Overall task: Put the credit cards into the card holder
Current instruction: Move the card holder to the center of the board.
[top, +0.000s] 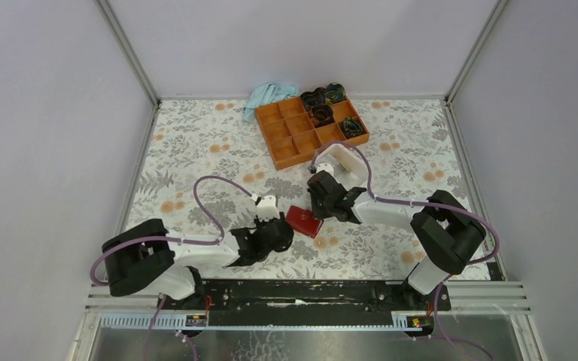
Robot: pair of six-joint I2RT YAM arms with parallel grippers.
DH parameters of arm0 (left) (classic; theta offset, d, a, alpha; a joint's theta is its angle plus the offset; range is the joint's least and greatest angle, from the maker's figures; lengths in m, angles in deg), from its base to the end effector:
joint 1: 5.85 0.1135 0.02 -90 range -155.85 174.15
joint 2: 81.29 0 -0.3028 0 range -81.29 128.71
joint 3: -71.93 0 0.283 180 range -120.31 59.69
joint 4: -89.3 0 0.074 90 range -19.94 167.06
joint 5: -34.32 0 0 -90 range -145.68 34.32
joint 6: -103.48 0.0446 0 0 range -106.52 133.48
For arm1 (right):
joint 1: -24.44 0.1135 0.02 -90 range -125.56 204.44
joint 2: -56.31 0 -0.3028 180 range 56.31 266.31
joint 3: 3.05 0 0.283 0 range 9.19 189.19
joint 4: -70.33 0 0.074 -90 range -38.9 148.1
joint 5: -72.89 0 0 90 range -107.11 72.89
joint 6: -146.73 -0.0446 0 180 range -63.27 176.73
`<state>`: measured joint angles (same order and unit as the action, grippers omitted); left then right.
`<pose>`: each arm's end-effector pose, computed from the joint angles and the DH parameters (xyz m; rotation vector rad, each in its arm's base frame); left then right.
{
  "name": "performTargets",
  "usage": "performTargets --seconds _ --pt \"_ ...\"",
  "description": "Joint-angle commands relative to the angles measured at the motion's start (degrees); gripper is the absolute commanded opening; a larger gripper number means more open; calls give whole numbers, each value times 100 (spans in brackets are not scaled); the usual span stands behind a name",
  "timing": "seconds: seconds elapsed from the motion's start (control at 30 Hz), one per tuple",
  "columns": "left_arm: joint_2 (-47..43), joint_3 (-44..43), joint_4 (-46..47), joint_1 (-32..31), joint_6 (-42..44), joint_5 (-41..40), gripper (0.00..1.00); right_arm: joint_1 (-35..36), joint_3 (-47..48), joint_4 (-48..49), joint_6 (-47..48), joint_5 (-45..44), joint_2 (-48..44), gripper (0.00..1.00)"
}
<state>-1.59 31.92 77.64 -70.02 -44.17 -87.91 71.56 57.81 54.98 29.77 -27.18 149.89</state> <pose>0.1318 -0.2177 0.1434 -0.1024 2.3208 -0.3836 0.2478 0.2554 0.1750 -0.3443 2.4052 0.3897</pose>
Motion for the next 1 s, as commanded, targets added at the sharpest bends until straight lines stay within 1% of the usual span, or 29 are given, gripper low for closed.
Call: performTargets --seconds 0.0,0.27,0.63,0.97 --pt "236 -198 350 -76 231 -22 43 -89 -49 53 94 -258 -153 9" --pt "656 -437 472 -77 396 -25 43 -132 -121 51 135 -378 -31 9" --pt "864 -430 467 5 316 -356 43 -103 -597 101 -151 100 -87 7" --pt "720 -275 716 507 456 -355 44 452 -466 149 -544 51 136 7"
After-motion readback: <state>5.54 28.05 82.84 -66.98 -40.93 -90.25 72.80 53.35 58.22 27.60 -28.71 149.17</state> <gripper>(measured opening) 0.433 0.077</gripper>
